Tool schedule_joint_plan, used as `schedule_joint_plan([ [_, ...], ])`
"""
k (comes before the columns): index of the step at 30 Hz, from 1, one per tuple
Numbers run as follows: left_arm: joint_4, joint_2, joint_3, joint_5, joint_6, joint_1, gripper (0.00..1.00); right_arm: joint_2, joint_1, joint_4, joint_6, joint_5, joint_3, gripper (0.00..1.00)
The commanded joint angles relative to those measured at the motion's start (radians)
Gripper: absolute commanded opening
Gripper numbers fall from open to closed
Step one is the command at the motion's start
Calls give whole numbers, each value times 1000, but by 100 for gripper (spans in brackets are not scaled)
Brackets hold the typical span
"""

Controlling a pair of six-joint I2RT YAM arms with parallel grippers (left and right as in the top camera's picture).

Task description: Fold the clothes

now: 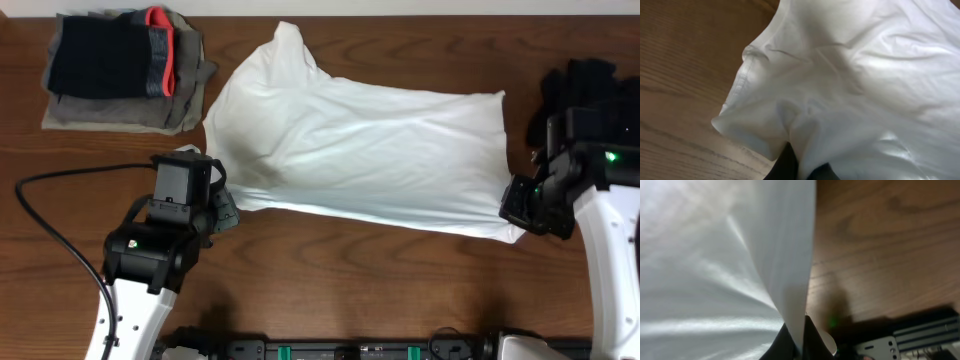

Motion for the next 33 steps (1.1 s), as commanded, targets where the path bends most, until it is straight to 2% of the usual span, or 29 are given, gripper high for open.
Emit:
schedule_joint_plan([
  [1,10,2,21,6,18,3,6,-27,-9,37,-4,8,19,5],
  [8,100,65,21,6,28,3,6,10,-9,151,-3,8,-58,1],
  [15,246,208,21,6,63,3,6,28,-28,260,14,9,-174,1],
  [24,417,425,21,5,100,3,6,55,-70,546,12,28,-312,4],
  [33,592,528,21,6,134,3,6,180,-73,758,-27,26,-340,6],
])
